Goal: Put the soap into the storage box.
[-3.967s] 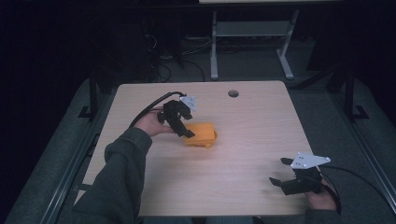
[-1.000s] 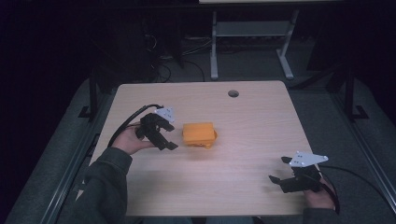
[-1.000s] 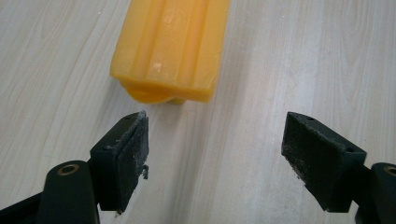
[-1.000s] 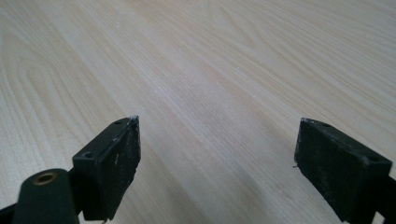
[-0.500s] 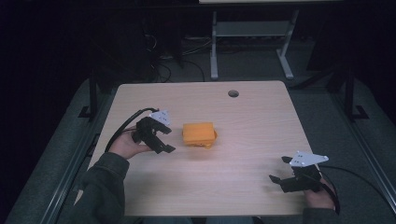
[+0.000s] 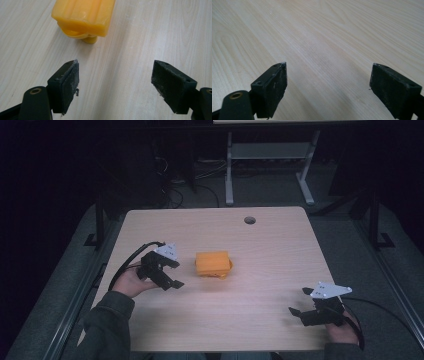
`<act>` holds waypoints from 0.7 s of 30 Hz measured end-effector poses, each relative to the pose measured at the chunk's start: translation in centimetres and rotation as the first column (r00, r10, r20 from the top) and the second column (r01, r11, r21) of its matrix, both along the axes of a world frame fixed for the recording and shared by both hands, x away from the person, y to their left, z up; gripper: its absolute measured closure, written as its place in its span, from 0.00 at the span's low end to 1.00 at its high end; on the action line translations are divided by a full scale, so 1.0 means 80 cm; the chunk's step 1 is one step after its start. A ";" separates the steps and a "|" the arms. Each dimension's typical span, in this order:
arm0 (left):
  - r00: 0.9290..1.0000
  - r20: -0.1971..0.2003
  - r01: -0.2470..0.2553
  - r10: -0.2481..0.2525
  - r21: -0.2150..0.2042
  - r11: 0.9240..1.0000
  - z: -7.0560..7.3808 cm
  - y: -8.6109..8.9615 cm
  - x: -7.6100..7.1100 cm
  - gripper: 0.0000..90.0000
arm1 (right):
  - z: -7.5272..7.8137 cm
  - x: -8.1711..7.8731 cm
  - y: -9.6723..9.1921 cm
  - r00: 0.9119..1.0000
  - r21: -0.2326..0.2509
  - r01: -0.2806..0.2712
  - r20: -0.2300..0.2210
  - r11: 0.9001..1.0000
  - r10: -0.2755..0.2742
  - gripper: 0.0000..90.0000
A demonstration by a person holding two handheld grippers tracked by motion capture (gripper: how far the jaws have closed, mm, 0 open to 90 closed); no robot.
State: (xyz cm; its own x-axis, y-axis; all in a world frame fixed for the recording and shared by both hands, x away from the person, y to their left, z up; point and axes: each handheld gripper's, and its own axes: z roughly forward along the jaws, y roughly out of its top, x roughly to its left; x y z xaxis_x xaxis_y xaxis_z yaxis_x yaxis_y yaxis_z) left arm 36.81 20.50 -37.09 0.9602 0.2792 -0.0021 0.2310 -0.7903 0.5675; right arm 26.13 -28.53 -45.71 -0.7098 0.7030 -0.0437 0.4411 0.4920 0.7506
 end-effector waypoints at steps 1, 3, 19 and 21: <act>1.000 0.000 -0.002 0.002 -0.002 1.000 0.000 0.002 -0.001 0.25 | 0.000 0.000 0.000 1.000 0.000 0.001 0.001 1.000 -0.001 0.15; 1.000 0.002 -0.005 0.005 -0.006 1.000 -0.001 0.004 -0.004 0.25 | 0.000 0.000 0.000 1.000 0.001 0.004 -0.001 1.000 -0.004 0.15; 1.000 0.003 -0.031 0.031 -0.019 0.999 -0.013 0.019 -0.026 0.25 | -0.002 -0.002 0.000 1.000 -0.008 0.020 -0.004 1.000 -0.020 0.15; 0.999 -0.007 -0.036 0.036 -0.022 0.999 -0.016 0.020 -0.027 0.25 | -0.002 -0.002 0.000 1.000 -0.009 0.020 -0.007 1.000 -0.020 0.15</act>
